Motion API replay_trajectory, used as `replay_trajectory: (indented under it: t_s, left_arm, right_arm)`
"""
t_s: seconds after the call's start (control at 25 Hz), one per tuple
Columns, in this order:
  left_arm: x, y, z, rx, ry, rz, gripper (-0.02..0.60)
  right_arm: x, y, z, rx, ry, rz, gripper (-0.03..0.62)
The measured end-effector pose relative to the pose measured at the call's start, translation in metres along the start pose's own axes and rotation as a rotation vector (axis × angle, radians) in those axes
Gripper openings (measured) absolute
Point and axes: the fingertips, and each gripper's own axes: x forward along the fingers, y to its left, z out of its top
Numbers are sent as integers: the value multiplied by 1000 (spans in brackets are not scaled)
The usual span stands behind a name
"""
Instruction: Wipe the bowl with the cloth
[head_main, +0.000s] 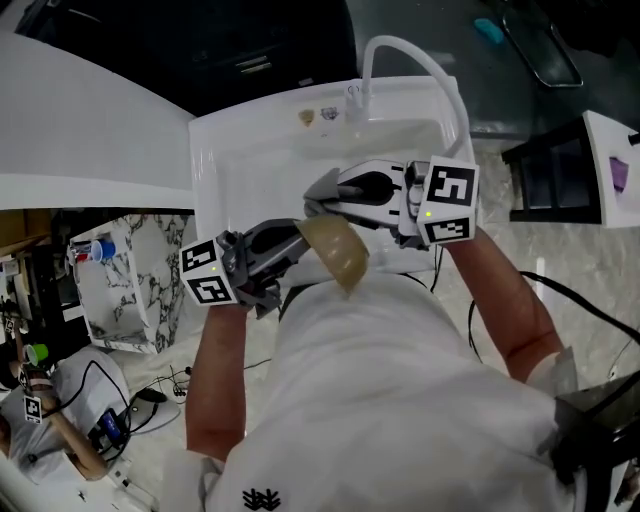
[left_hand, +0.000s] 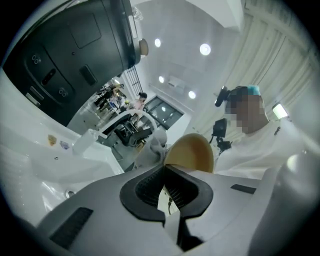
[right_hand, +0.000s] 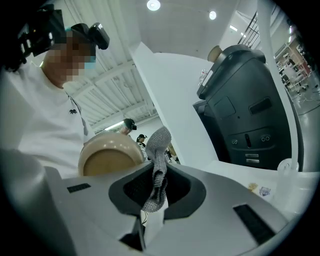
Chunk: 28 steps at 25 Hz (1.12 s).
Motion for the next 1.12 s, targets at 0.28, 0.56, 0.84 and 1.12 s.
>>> replay_trajectory:
  t_s: [0.28,0.56,0.84,1.12]
  left_arm:
    - [-21,13,30,-26,-150,47,17]
    - [-34,28,28,-50,-175,99,17]
    - [-36,36,18,-78,-158,116,17]
    - [-28,31,3,-111,-108,58,17]
  right_arm:
    - [-2,13,-24,34,44,26,43]
    - [-10,42,-31,59,61,119,43]
    - [-29,61,-1,78,-58,221,43]
    - [-34,59,28,31,-147,225,43]
